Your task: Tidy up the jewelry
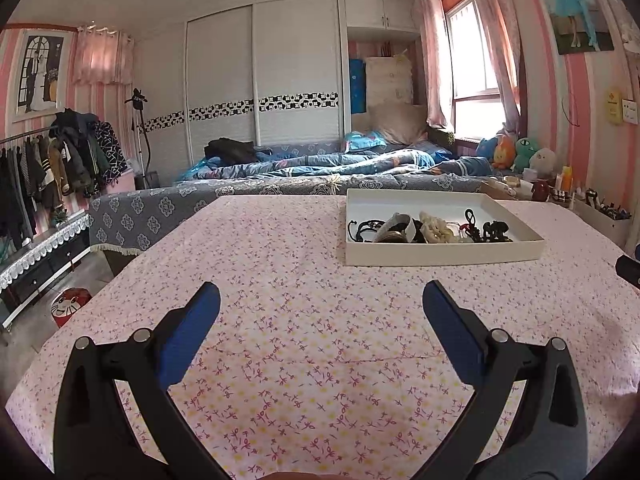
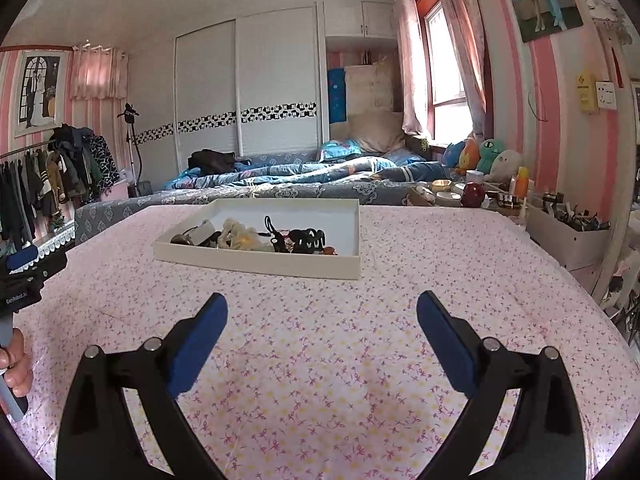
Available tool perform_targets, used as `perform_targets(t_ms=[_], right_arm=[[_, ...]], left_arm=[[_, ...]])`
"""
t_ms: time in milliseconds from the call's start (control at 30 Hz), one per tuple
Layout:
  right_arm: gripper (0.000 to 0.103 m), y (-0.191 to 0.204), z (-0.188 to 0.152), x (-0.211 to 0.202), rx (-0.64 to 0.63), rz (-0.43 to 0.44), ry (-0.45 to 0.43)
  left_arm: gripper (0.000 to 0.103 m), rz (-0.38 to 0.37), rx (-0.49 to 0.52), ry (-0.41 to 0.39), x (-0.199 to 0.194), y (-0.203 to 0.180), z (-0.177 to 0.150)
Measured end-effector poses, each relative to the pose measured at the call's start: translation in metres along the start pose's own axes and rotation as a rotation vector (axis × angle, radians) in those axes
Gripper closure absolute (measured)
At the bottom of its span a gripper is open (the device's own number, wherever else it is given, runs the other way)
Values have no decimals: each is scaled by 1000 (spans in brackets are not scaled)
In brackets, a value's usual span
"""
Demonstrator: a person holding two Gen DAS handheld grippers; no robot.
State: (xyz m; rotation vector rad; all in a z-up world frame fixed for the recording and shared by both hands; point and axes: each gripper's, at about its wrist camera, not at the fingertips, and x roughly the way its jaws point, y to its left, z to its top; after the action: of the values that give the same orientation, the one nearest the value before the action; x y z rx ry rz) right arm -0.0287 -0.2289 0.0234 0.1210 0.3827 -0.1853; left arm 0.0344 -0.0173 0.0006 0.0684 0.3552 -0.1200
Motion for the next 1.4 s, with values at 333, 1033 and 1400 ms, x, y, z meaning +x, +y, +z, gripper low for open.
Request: perform_targets(t_ms=[333,1033,1400], right_arm=[[6,0,-1,-2,0,1,-13],[3,1,-2,-4,0,0,-17],[3,1,-3,-5,0,0,-17]], left_arm=[[3,4,-2,-9,0,1,0],[3,15,-3,-21,-3,0,0],[3,15,-3,-21,-3,0,0]])
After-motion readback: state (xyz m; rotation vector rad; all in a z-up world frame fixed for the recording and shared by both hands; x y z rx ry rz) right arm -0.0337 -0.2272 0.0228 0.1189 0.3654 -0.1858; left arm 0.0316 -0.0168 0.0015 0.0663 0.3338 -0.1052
